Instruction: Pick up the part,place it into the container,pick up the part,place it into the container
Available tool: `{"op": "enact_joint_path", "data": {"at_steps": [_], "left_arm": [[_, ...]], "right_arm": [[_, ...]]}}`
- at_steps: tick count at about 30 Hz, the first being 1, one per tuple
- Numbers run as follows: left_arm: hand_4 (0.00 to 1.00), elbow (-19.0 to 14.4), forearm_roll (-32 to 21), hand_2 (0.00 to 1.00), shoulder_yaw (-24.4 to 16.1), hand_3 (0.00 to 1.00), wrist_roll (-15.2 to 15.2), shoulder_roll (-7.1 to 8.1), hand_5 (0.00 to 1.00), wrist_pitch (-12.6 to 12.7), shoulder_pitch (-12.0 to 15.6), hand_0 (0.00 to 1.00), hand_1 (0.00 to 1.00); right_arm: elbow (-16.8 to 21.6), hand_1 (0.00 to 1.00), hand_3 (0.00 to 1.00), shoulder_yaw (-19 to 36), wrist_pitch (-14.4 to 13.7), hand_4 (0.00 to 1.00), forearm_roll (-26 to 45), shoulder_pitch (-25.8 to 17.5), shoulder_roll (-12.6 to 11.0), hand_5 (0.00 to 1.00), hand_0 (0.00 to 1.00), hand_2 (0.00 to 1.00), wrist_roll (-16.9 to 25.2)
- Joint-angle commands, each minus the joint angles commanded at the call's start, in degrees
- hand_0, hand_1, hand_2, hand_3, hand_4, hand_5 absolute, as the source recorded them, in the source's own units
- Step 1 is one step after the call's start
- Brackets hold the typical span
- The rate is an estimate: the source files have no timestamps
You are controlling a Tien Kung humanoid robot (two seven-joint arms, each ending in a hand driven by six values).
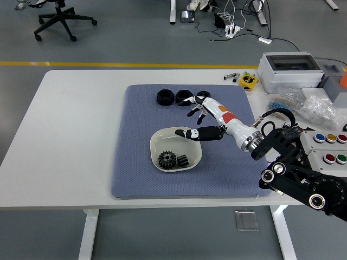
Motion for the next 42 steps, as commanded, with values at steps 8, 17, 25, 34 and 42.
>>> {"op": "enact_joint_path", "data": {"at_steps": [8,17,25,34,42], "left_arm": [[0.490,0.0,3.3,0.797,-3.0,0.573,0.3,0.00,0.730,-0.3,0.3,0.831,0.769],[0.488,0.0,4.8,0.798,-4.2,0.573,0.1,0.00,0.732,-0.5,0.4,0.831,0.769],[0.487,0.0,5.9,0.799,-5.0,0.573,0.1,0.00,0.733,-0.5,0.6,0.830,0.768],[0.487,0.0,11.5,0.796,-10.3,0.573,0.4,0.00,0.735,-1.0,0.3,0.830,0.766],[0.485,0.0,9.4,0.796,-8.6,0.573,0.1,0.00,0.739,-1.0,-0.2,0.829,0.766]], "right_arm": [[5.8,0.706,0.815,9.1,3.4,0.998,19.0,-9.0,-1.6,0.600,0.613,0.808,3.6],[8.5,0.789,0.842,23.1,3.9,0.998,30.7,-21.8,3.2,0.716,0.793,0.838,1.9],[9.6,0.787,0.823,35.4,6.4,0.998,19.0,-32.2,9.7,0.734,0.791,0.823,-1.1],[9.2,0.811,0.871,38.8,8.2,0.998,7.2,-35.2,9.6,0.740,0.823,0.839,-2.3],[7.9,0.834,0.881,39.2,6.1,0.998,6.3,-35.4,9.9,0.745,0.868,0.852,-1.1]]}}
